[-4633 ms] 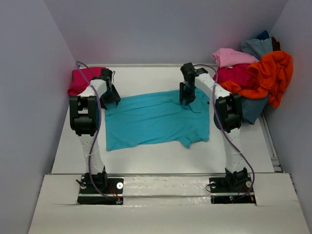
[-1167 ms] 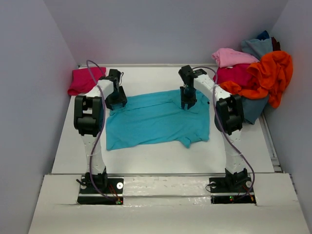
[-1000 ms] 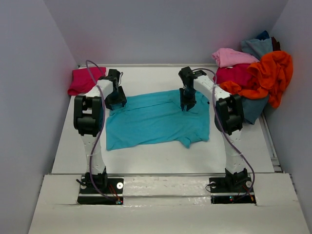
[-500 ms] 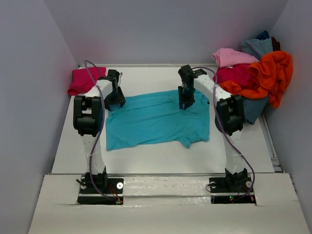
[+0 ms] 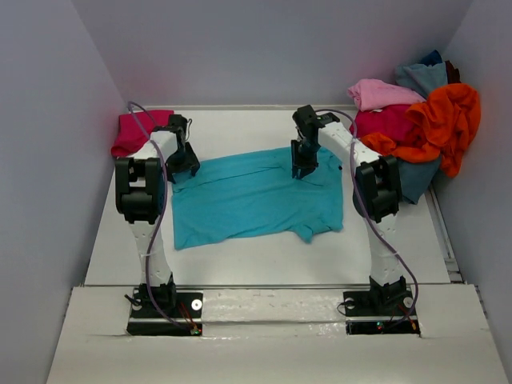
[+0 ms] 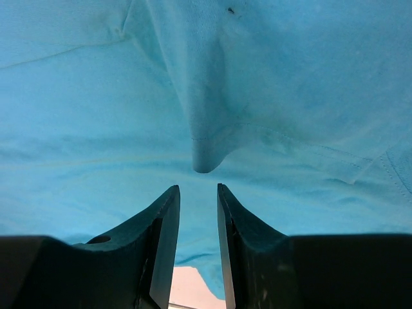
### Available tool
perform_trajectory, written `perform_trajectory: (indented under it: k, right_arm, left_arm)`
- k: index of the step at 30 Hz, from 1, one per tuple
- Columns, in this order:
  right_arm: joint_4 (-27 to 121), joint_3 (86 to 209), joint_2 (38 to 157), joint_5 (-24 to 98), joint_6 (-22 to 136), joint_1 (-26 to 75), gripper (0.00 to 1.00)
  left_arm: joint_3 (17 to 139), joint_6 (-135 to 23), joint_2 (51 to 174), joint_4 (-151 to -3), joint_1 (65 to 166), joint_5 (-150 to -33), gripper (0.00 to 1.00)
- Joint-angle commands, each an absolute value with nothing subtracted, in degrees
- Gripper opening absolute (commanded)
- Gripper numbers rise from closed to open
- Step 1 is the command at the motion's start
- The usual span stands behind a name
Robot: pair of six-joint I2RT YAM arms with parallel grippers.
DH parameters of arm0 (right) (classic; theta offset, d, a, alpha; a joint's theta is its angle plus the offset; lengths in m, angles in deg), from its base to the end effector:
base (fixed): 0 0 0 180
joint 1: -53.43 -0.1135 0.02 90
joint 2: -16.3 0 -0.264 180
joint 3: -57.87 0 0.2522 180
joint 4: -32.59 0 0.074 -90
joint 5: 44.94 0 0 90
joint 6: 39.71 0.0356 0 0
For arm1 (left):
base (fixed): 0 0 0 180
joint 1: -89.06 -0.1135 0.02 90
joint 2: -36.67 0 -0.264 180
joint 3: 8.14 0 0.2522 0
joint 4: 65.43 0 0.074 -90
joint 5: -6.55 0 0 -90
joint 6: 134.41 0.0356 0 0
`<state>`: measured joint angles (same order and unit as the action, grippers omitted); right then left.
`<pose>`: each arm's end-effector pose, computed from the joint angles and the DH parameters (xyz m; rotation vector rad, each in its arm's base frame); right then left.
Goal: Fold and stack the t-shirts
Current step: Fold the tshirt
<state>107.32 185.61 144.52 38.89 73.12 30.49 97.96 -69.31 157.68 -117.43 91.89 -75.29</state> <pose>0.4253 0.1842 0.2130 -0.0233 2.9312 0.2935 0.4423 -0.0168 0.1744 -0.5588 2.6587 0.0551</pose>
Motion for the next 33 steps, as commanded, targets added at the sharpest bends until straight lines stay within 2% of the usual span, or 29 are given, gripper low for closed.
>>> perform_trajectory:
  k: [1, 15, 24, 33]
  right_arm:
    - [104.71, 185.46, 143.92, 36.36, 73.14, 30.05, 0.35]
    - [102.52, 183.35, 144.71, 33.99, 73.05, 30.05, 0.35]
    - [99.09, 177.46, 143.48, 33.02, 74.28, 30.05, 0.35]
    - [97.42, 179.64, 144.53, 36.01, 74.02, 30.05, 0.35]
  left_arm:
    - [100.45, -68.93, 158.92, -119.88, 91.34, -73.78, 0.82]
    - [108.45, -68.05, 163.41, -121.55, 90.82, -73.61, 0.91]
    - [105.47, -67.61, 159.72, -120.23, 90.82, -74.66, 0.93]
    - [103.71, -67.44, 155.50, -119.71, 90.82, -75.19, 0.93]
